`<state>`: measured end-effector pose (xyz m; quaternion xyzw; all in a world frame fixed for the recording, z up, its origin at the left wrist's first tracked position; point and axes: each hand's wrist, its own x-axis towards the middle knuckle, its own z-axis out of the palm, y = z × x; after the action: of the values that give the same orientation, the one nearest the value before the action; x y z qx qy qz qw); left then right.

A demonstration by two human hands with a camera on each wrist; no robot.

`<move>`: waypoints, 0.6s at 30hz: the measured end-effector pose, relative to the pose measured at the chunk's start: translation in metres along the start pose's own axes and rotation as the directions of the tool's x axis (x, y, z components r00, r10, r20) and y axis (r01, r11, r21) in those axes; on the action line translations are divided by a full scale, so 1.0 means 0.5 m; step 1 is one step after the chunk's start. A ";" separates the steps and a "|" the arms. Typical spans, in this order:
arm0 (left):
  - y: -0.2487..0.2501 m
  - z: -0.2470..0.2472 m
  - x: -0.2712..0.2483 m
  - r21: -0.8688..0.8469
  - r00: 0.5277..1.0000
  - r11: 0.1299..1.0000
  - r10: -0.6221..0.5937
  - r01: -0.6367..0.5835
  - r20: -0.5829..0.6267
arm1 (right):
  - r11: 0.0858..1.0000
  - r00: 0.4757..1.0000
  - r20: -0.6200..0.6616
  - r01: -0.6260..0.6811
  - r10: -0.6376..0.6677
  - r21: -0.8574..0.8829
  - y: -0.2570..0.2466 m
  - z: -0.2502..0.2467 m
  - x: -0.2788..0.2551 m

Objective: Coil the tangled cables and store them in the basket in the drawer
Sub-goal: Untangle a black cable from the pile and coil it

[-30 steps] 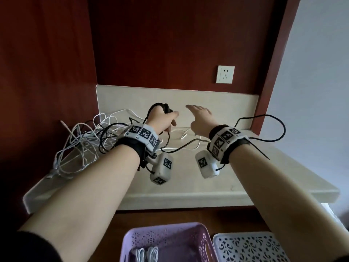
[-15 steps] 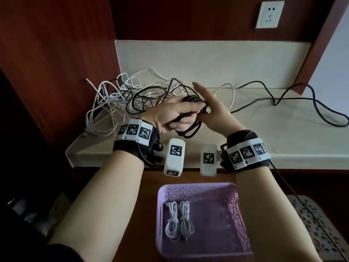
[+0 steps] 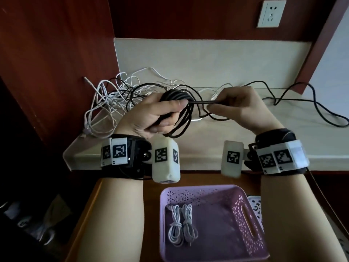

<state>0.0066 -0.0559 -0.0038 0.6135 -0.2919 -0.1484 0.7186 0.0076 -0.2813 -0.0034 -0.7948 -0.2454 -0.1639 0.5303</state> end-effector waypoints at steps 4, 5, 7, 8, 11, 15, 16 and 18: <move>-0.004 -0.018 -0.009 0.018 1.000 1.000 -0.001 0.002 -0.031 | 0.996 0.978 -0.191 0.083 -0.084 -0.013 -0.008 -0.019 0.000; -0.002 -0.019 -0.011 0.045 1.000 0.999 -0.001 0.000 0.023 | 0.991 0.954 -0.269 0.130 -0.130 -0.018 -0.015 -0.026 0.000; -0.001 -0.014 -0.014 0.135 0.987 0.991 -0.033 0.011 0.157 | 0.978 0.903 -0.379 0.204 -0.205 -0.044 -0.024 -0.033 0.001; -0.001 -0.007 -0.014 0.192 0.975 0.981 -0.059 0.017 0.215 | 0.976 0.887 -0.408 0.207 -0.215 -0.064 -0.026 -0.028 0.004; -0.007 0.021 -0.011 0.300 0.938 0.954 -0.115 0.012 0.327 | 0.980 0.863 -0.468 0.139 -0.192 -0.145 -0.010 0.007 0.017; -0.015 0.020 -0.003 -0.055 0.900 0.996 0.082 -0.065 0.427 | 0.914 0.916 -0.327 0.089 -0.231 -0.397 0.012 0.053 0.029; -0.010 0.009 0.001 -0.213 0.892 0.975 0.156 -0.069 0.423 | 0.900 0.950 -0.226 0.104 -0.216 -0.422 0.016 0.062 0.030; 0.007 -0.014 0.006 -0.573 0.872 0.819 0.311 -0.044 0.378 | 0.909 0.990 -0.069 0.087 -0.126 -0.408 0.022 0.072 0.029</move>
<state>0.0124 -0.0512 -0.0002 0.2992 -0.4546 -0.2951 0.7853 0.0256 -0.2483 -0.0180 -0.8640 -0.2240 -0.2767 0.3562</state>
